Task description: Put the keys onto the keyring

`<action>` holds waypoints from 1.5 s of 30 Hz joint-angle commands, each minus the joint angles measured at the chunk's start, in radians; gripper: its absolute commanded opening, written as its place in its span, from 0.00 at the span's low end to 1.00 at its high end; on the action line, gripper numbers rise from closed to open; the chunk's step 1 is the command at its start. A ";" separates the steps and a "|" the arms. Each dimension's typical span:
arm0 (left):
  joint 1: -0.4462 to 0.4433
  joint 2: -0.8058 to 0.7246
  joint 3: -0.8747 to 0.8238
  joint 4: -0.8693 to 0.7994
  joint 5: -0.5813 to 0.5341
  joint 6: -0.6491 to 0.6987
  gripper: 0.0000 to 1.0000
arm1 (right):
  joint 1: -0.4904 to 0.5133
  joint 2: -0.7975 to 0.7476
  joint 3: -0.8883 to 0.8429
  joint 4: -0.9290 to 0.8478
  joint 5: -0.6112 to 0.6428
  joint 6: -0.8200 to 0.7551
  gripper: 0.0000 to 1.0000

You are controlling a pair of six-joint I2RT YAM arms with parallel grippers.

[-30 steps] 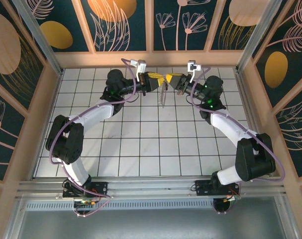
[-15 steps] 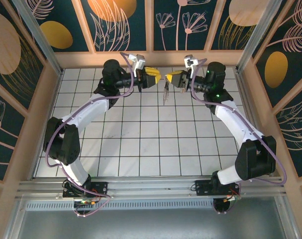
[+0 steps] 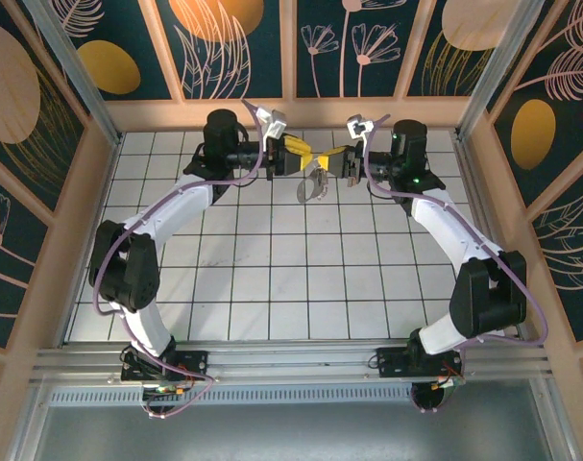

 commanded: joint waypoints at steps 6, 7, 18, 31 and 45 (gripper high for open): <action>0.002 0.037 0.026 -0.004 0.051 0.012 0.31 | -0.002 -0.002 0.043 0.035 -0.049 -0.011 0.00; 0.002 0.039 0.027 0.000 0.054 0.007 0.32 | -0.003 -0.002 0.043 0.035 -0.047 -0.010 0.00; -0.012 0.063 0.030 0.038 0.076 -0.027 0.31 | 0.001 0.000 0.040 0.055 -0.046 0.002 0.00; -0.021 0.072 0.036 0.098 0.068 -0.072 0.29 | 0.001 -0.002 0.030 0.051 -0.046 -0.005 0.00; -0.038 0.071 0.021 0.108 0.101 -0.063 0.15 | 0.002 0.006 0.027 0.083 -0.041 0.022 0.00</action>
